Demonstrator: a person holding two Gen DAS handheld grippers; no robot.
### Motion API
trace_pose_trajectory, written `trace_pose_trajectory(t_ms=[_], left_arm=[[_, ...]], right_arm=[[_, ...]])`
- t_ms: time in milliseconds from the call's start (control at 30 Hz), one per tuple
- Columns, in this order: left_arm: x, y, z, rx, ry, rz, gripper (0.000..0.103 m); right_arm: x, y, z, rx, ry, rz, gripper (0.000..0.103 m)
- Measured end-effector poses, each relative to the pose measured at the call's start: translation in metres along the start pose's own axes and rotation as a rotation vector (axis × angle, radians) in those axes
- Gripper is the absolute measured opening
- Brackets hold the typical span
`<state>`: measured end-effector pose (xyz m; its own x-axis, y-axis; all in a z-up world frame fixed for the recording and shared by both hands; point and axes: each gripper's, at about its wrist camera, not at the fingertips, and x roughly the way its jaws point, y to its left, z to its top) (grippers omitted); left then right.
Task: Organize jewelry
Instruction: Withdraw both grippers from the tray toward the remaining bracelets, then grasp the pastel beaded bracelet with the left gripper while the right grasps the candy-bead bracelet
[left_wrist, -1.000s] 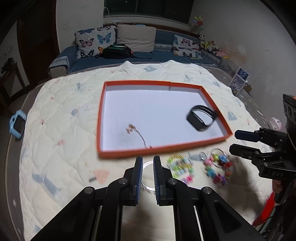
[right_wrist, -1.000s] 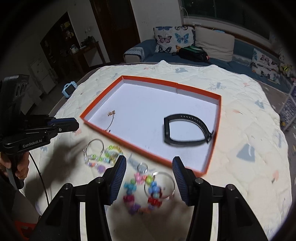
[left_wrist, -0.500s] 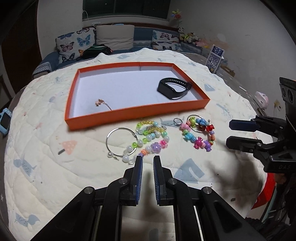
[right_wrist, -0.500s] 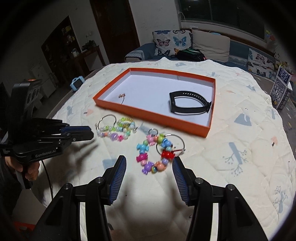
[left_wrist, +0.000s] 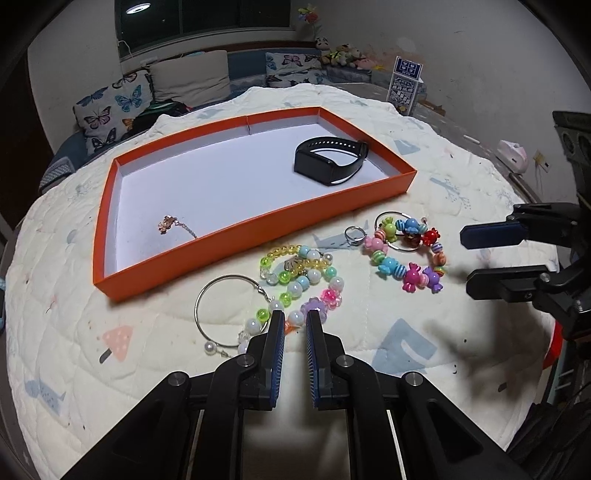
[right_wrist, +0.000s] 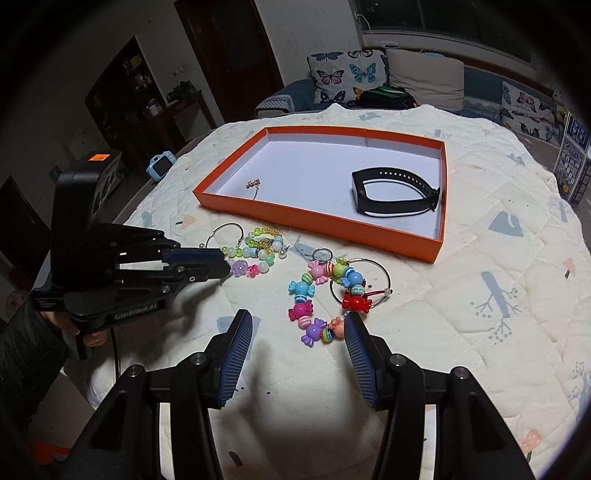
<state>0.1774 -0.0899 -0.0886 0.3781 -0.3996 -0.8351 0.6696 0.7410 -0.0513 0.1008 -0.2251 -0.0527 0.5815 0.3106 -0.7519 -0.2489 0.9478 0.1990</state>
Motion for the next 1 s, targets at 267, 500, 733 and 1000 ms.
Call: trace_pose_trajectory(t_ms=[267,500,733,1000], left_arm=[[0.003,0.003,0.001,0.052,-0.005,-0.011,0.013],[0.0,0.007,0.002,0.064,-0.027,-0.055,0.013],[0.006,0.003,0.0,0.1,0.003,-0.07,0.013],[0.002,-0.009,-0.007,0.126,0.014,-0.106,0.013]], right_arm=[[0.008,-0.003,-0.001,0.017,0.018,0.009,0.057],[0.009,-0.005,-0.001,0.026,0.022,0.013,0.057],[0.008,-0.006,-0.001,0.031,0.018,0.015,0.057],[0.006,-0.008,0.0,0.04,0.012,0.013,0.057]])
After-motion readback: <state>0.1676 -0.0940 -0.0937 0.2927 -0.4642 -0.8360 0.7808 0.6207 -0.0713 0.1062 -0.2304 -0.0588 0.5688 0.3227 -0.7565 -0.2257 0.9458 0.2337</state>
